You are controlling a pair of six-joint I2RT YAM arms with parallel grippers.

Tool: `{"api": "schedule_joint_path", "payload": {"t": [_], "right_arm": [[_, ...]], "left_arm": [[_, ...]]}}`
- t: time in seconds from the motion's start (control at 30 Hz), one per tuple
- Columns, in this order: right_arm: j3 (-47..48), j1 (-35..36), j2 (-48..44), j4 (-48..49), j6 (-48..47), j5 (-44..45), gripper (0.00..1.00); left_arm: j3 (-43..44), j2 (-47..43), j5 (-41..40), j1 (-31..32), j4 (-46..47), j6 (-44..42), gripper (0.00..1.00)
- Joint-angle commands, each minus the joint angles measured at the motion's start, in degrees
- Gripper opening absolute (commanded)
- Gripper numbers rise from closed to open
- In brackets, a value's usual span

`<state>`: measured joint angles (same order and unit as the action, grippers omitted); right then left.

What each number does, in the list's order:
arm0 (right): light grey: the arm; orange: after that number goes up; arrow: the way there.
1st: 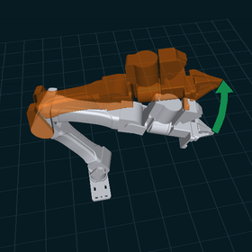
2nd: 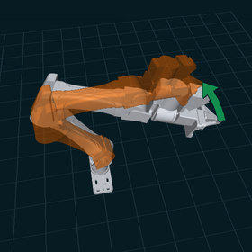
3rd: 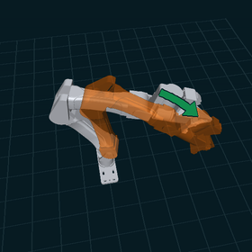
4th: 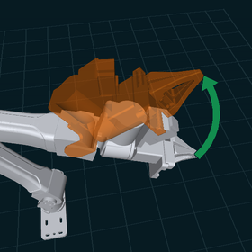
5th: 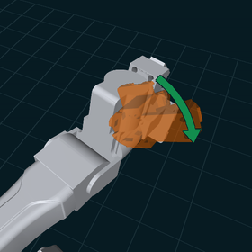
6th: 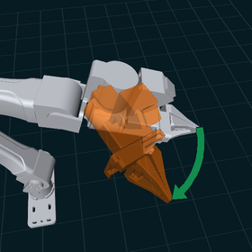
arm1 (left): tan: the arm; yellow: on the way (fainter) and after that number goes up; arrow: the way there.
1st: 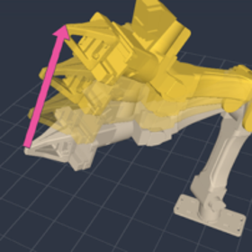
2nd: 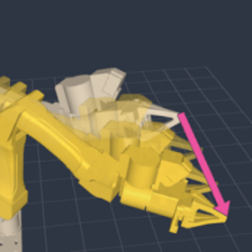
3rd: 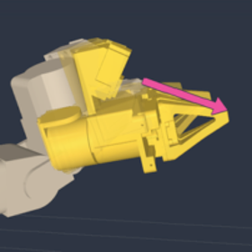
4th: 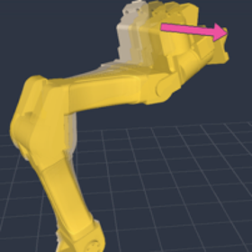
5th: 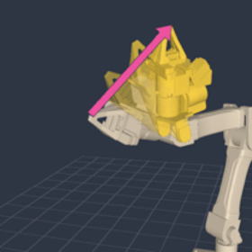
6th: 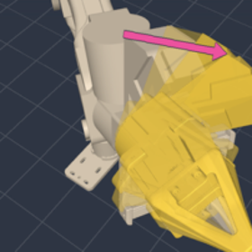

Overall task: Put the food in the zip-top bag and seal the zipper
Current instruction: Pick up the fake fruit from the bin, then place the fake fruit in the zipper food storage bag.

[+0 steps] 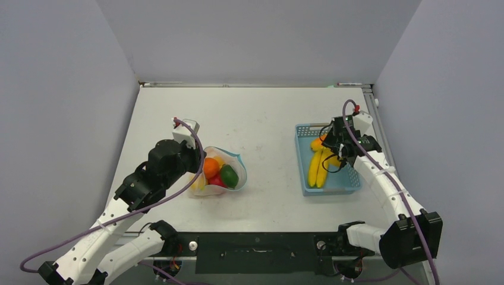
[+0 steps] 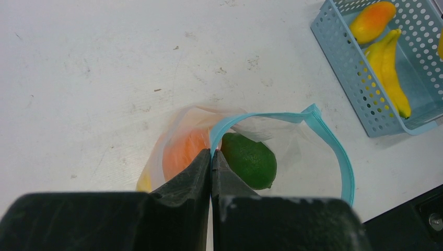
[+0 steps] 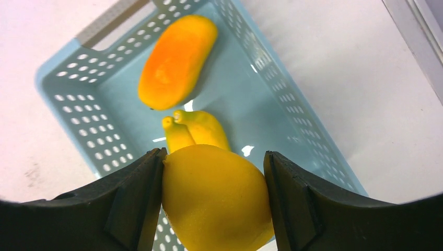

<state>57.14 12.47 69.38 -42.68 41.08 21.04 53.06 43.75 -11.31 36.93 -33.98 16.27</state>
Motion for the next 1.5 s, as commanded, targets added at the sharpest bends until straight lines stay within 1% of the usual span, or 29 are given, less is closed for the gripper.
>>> {"api": "schedule_joint_path", "payload": {"t": [0.0,0.23,0.5,0.73,0.93,1.17,1.33,1.47], "right_arm": [[3.38,1.04,-3.28,2.79,-1.86,-4.84,0.26],[7.0,5.9,-3.44,4.68,-1.09,-7.98,0.25],[11.37,17.64,-2.29,9.42,1.23,-7.36,0.25],[13.91,27.99,0.16,14.7,1.29,-6.88,0.26],[16.8,36.28,3.21,20.52,-0.45,-7.77,0.26],[20.03,45.65,7.62,25.15,-2.98,-6.34,0.26],[23.12,49.88,11.65,26.07,-4.4,-6.62,0.26],[23.63,51.4,13.97,27.43,-4.48,-7.73,0.26]], "left_arm": [[0.24,0.05,-0.2,-0.58,2.82,0.41,0.0],[0.23,0.54,-0.19,-1.13,2.84,0.43,0.0],[0.04,0.75,0.15,-1.83,2.97,0.51,0.0],[0.04,0.72,0.32,-2.29,3.1,0.51,0.0],[0.01,0.64,0.21,-2.56,3.21,0.51,0.0],[0.02,0.48,0.06,-2.65,3.24,0.51,0.0],[-0.03,0.46,0.03,-2.74,3.33,0.51,0.0],[-0.06,0.27,0.06,-2.83,3.33,0.51,0.0]]}}
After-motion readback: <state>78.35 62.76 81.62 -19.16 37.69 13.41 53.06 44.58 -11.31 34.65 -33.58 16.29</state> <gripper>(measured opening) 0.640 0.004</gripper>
